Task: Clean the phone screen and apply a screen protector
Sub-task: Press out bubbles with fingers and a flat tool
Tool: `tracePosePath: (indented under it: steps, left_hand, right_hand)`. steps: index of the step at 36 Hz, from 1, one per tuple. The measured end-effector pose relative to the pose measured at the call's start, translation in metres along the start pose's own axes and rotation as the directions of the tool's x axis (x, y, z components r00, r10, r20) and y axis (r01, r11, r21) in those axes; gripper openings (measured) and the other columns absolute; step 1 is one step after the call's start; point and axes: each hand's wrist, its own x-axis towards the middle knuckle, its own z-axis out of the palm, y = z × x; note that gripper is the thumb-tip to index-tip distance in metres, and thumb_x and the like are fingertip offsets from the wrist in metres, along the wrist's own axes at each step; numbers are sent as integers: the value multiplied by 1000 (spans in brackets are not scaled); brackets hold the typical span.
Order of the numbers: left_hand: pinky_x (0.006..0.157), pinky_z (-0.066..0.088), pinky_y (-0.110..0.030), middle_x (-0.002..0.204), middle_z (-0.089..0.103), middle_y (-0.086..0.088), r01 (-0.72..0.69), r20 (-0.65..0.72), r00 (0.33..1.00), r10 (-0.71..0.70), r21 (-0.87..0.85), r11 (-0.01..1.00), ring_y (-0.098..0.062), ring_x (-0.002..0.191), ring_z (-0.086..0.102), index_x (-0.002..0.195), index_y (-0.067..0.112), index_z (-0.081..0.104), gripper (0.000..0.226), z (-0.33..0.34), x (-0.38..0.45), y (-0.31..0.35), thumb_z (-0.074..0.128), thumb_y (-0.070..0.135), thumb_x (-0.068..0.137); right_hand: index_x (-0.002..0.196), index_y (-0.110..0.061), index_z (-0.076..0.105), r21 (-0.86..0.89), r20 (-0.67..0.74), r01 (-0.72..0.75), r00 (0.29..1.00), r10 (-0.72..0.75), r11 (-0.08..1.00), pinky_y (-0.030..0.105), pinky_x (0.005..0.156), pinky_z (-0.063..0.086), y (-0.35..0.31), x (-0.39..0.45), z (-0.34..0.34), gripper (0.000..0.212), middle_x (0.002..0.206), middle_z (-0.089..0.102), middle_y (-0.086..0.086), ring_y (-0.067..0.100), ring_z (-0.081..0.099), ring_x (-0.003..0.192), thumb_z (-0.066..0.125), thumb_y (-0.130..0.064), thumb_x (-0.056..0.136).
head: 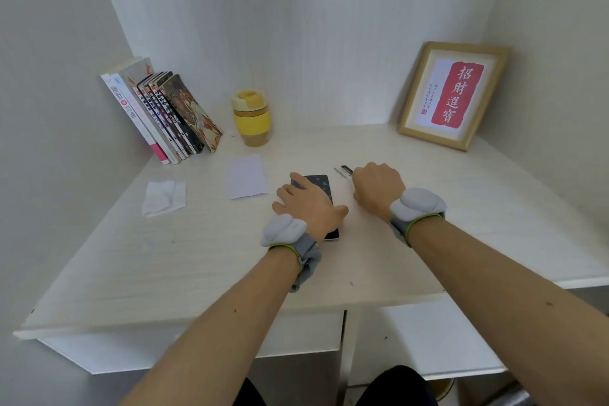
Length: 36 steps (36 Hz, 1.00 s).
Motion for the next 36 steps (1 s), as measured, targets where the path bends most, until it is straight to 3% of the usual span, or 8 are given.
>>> tracePosePath:
  steps: [2,7,10,16,20,25,29,36]
  left_hand:
    - [106,28,-44,139,37,-20,0,-8,1000,0,-10,1000,-33,130,31,148,2,5,114,0,2,-1,70,53,69]
    - [102,29,-41,134,38,-17,-6,-40,999,3,-63,998,-32,124,34,147,6,9,108,-1,3,-5,72,47,69]
    - [99,31,-39,132,39,-15,-20,-62,998,15,-82,996,-32,121,36,146,6,12,103,-1,4,-8,71,45,70]
    - [101,34,-42,135,42,-17,-99,-36,995,95,-154,983,-34,125,38,142,3,24,91,-8,8,-24,59,58,79]
    - [97,41,-41,126,50,-19,-213,-50,977,207,-179,961,-35,118,45,124,1,46,57,-17,12,-44,52,47,90]
    - [93,43,-36,122,54,-11,-357,-96,934,345,-181,917,-30,109,52,113,10,60,33,-20,12,-63,54,35,92]
    - [90,42,-33,123,56,-8,-433,-100,901,422,-140,891,-29,109,51,113,12,62,29,-18,10,-71,53,33,94]
    - [93,38,-32,127,52,-9,-490,-100,871,481,-102,866,-31,112,45,117,10,57,31,-16,9,-75,48,31,97]
  right_hand:
    - [67,-8,34,-66,-14,34,999,-35,997,32,64,38,-2,0,1,31,88,55,11,32,60,86,46,0,94]
    - [74,-11,38,-50,-15,24,1000,-25,998,33,66,36,-1,0,4,25,106,62,14,32,62,97,43,4,93]
    - [94,-9,44,38,-16,-16,1000,17,999,34,66,35,-1,-1,8,11,109,59,15,33,60,99,42,2,94]
    - [119,0,43,286,-65,-79,993,101,955,35,66,36,-5,2,1,24,110,59,21,40,58,97,45,-5,95]
    - [123,-5,42,366,-104,65,994,-29,929,35,62,37,-12,5,-7,28,101,60,22,34,51,76,42,-8,95]
    - [140,-22,46,414,-96,247,969,-228,876,39,86,46,-23,1,-11,51,118,63,15,36,57,106,42,-5,93]
    - [141,-24,49,386,-76,280,959,-273,879,33,85,39,-30,-1,-8,43,121,58,15,33,55,109,42,-14,100]
    - [139,-32,50,254,-44,217,976,-213,943,44,90,46,-33,-9,-6,40,123,54,10,34,51,110,37,-21,103]
